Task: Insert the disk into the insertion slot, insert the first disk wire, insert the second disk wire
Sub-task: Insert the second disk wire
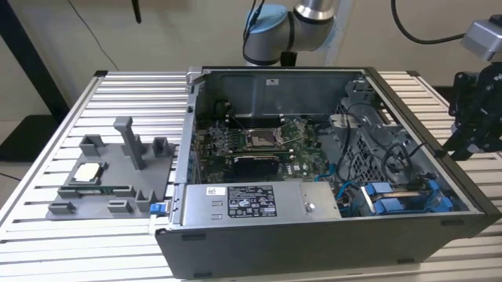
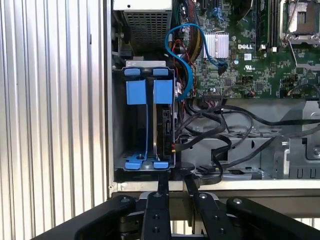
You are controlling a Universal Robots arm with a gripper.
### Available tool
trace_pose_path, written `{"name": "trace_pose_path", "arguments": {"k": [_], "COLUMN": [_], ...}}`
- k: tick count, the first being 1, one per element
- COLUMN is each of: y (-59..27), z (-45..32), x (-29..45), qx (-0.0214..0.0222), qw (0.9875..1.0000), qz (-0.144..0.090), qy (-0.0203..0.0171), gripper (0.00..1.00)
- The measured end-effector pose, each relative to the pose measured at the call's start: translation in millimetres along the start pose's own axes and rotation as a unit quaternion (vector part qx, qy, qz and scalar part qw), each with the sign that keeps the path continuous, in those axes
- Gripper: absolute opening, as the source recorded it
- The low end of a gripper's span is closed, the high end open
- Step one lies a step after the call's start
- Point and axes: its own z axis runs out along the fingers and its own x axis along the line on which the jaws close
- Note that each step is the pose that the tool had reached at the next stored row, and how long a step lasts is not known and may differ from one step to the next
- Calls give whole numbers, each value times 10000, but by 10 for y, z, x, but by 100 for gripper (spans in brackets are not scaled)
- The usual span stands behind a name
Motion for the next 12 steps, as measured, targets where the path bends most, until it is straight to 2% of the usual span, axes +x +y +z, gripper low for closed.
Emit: {"name": "trace_pose_path", "arguments": {"k": [2, 5, 7, 12], "y": [0, 0, -1, -3], "z": [2, 11, 19, 47], "x": [0, 1, 0, 1], "qx": [-2, -30, -35, -40], "qw": [10000, 10000, 10000, 9996], "qz": [0, 0, -1, -5], "qy": [0, -14, -75, -274], "gripper": [26, 26, 26, 26]}}
